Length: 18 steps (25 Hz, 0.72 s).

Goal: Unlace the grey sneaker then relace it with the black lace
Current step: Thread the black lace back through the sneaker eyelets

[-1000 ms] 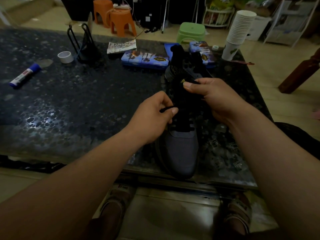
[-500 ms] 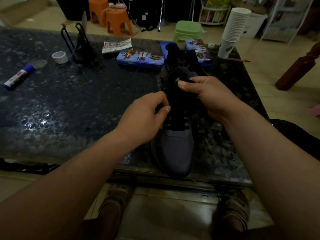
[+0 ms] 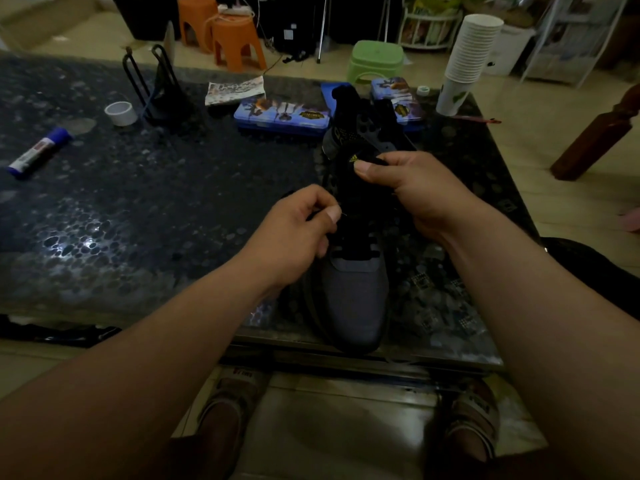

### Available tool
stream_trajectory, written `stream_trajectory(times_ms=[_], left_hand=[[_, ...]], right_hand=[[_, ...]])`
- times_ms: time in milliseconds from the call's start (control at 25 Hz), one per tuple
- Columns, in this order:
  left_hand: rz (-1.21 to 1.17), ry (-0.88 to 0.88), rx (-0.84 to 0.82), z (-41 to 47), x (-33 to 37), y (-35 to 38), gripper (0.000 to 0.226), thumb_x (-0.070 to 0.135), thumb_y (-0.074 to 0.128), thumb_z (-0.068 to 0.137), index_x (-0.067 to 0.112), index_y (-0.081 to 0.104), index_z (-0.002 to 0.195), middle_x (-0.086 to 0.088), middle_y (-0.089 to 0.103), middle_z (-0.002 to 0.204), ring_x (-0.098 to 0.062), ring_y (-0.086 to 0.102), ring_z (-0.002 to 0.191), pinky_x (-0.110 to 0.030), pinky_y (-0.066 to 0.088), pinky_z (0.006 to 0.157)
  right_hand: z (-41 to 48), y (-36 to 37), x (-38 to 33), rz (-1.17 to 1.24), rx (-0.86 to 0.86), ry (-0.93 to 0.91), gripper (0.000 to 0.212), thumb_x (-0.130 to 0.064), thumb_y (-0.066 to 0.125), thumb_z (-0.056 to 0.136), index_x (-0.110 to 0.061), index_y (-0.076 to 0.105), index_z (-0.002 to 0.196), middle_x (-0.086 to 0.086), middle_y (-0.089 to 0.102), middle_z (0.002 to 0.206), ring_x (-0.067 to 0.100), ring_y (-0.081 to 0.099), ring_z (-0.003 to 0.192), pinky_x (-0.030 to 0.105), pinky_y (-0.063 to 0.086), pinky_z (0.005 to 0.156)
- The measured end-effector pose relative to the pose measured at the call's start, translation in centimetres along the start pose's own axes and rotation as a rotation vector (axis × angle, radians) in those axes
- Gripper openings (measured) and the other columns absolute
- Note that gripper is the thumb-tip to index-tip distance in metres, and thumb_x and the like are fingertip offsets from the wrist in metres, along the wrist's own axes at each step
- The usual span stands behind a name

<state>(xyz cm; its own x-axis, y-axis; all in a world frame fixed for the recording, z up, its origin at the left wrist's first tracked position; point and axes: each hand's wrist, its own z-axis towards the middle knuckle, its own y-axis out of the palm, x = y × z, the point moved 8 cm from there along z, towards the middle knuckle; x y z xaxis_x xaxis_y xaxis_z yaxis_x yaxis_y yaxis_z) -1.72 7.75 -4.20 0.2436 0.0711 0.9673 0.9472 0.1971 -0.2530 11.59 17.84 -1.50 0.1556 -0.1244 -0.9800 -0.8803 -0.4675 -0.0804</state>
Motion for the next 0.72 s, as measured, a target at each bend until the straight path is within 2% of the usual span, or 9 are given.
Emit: stream_trajectory(times_ms=[160, 280, 400, 520, 720], left_hand=[[0.102, -0.026, -0.105, 0.0, 0.3, 0.4, 0.018, 0.012, 0.055, 0.105, 0.015, 0.060, 0.088, 0.002, 0.058, 0.069, -0.009, 0.047, 0.053, -0.018, 0.037, 0.046], [0.253, 0.009, -0.155, -0.1, 0.3, 0.3, 0.017, 0.017, 0.058, 0.105, 0.019, 0.062, 0.088, 0.006, 0.063, 0.073, -0.001, 0.052, 0.056, -0.018, 0.042, 0.053], [0.429, 0.140, -0.053, -0.2, 1.0, 0.1, 0.013, 0.026, 0.062, 0.102, 0.027, 0.061, 0.089, 0.008, 0.066, 0.080, -0.006, 0.060, 0.072, -0.032, 0.051, 0.065], [0.642, 0.249, 0.035, -0.6, 1.9, -0.1, 0.008, 0.033, 0.063, 0.100, 0.030, 0.058, 0.095, 0.009, 0.064, 0.083, -0.012, 0.061, 0.078, -0.038, 0.053, 0.067], [0.742, 0.354, 0.006, -0.6, 2.4, -0.1, 0.005, 0.032, 0.060, 0.099, 0.030, 0.057, 0.095, 0.011, 0.061, 0.083, -0.014, 0.059, 0.078, -0.043, 0.054, 0.068]], right_hand=[[0.0, 0.0, 0.0, -0.005, -0.002, -0.003, 0.020, -0.016, 0.072, 0.095, 0.001, 0.076, 0.105, 0.010, 0.079, 0.090, 0.019, 0.076, 0.080, 0.024, 0.061, 0.070], [0.0, 0.1, 0.0, -0.017, -0.004, -0.005, 0.019, -0.016, 0.072, 0.096, -0.001, 0.076, 0.107, 0.011, 0.080, 0.096, 0.020, 0.077, 0.086, 0.024, 0.062, 0.073], [0.1, 0.2, -0.1, -0.030, -0.007, -0.011, 0.020, -0.017, 0.072, 0.096, -0.001, 0.076, 0.107, 0.011, 0.080, 0.098, 0.022, 0.077, 0.090, 0.028, 0.063, 0.079], [-0.1, 0.1, -0.1, -0.033, -0.005, -0.016, 0.021, -0.017, 0.071, 0.096, 0.001, 0.076, 0.105, 0.014, 0.079, 0.097, 0.022, 0.077, 0.085, 0.028, 0.063, 0.076], [0.0, 0.2, 0.1, -0.018, -0.018, -0.011, 0.013, -0.017, 0.072, 0.096, -0.005, 0.077, 0.097, 0.010, 0.080, 0.091, 0.021, 0.077, 0.084, 0.028, 0.061, 0.073]])
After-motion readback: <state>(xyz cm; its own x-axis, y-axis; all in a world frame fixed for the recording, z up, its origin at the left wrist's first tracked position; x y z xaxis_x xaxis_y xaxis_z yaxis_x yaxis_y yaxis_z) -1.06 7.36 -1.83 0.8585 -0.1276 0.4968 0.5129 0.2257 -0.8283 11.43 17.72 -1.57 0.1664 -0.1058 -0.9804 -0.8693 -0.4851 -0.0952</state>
